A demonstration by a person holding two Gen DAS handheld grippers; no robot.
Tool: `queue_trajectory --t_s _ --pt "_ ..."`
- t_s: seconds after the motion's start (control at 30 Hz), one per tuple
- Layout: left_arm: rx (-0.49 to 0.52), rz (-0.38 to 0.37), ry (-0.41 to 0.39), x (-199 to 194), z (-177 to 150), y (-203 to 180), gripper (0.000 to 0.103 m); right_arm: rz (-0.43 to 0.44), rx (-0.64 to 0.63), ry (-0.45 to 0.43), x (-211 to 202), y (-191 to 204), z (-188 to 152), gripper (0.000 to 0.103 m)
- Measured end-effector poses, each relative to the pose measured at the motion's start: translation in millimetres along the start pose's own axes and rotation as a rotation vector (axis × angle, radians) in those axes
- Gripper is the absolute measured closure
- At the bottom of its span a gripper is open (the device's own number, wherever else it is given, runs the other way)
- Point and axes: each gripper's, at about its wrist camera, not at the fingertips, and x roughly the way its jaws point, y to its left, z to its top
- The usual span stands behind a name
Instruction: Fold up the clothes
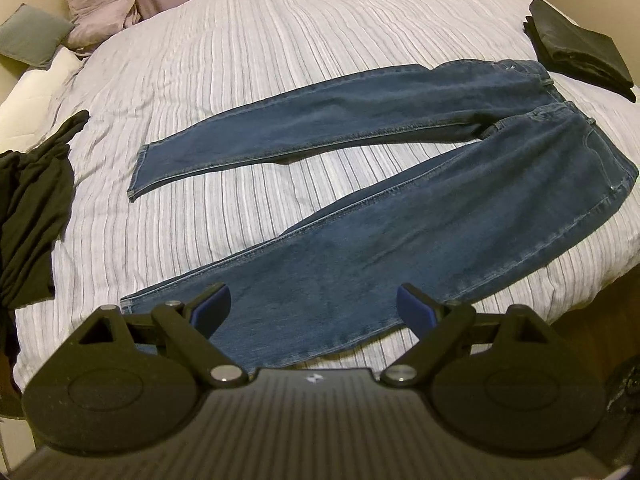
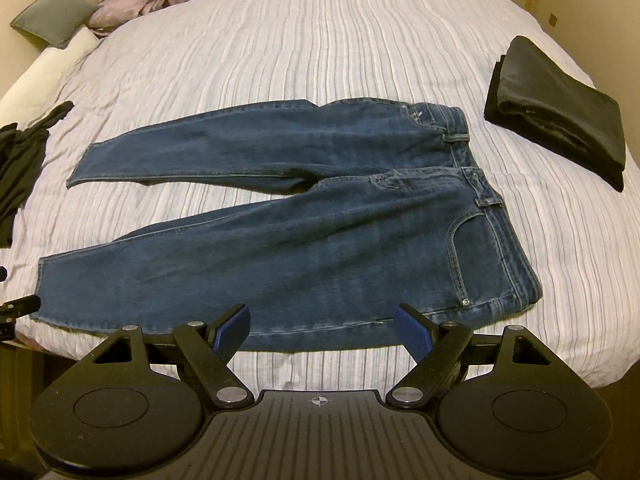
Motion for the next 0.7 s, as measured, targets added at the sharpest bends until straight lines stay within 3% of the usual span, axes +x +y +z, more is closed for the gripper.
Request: queue_trajectory --t_s 0.53,0.7 --pt "0.011 -0.004 0.005 3.3 -4.3 -0.9 0.015 -0.001 -0.009 0.017 4.5 0.8 -2.8 0.021" --pt "0.13 0.049 -0.016 5.7 -25.6 0.0 0.015 -0.032 -0.087 0.016 8.5 -4.8 -12.7 0.021"
